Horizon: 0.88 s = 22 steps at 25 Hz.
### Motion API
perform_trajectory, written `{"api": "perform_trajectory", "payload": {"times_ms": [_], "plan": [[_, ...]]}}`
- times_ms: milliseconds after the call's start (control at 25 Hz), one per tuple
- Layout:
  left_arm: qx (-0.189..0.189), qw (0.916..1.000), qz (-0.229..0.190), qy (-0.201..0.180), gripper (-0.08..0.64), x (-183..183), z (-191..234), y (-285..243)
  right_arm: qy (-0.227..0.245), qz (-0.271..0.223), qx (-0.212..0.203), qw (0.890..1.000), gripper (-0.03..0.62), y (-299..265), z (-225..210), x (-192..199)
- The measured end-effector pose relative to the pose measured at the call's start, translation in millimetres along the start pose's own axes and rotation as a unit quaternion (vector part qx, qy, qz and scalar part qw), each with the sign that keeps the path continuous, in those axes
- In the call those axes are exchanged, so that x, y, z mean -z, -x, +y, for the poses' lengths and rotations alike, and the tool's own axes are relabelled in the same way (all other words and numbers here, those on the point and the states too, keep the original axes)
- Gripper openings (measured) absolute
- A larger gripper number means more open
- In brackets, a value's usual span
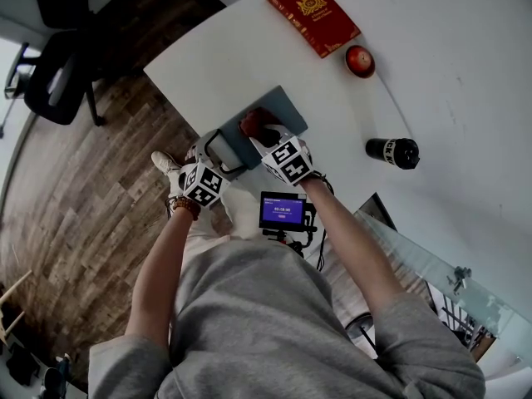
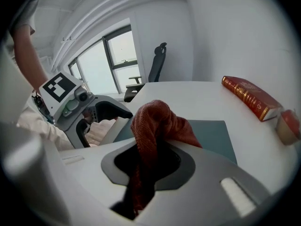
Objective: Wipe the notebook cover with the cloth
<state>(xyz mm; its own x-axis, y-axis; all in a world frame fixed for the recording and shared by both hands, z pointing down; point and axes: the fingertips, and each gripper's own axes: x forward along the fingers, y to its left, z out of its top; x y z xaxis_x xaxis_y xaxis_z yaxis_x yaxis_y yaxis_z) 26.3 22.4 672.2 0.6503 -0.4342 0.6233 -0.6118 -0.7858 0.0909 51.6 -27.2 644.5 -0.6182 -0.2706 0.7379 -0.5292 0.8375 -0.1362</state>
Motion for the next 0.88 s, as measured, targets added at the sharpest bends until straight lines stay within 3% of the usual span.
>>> {"api": "perform_trajectory", "payload": {"times_ms": [680,880], "plan": [[0.0,1.0,0.001,-0.001,0.543,0,1,0,0.071,0.025,-0.126,0.989,0.074,-12,62,1],[0.0,1.0,0.003,0.0,0.543,2,1,0,0.075,0.027,-0.137,0.987,0.077,-12,67,1]]}}
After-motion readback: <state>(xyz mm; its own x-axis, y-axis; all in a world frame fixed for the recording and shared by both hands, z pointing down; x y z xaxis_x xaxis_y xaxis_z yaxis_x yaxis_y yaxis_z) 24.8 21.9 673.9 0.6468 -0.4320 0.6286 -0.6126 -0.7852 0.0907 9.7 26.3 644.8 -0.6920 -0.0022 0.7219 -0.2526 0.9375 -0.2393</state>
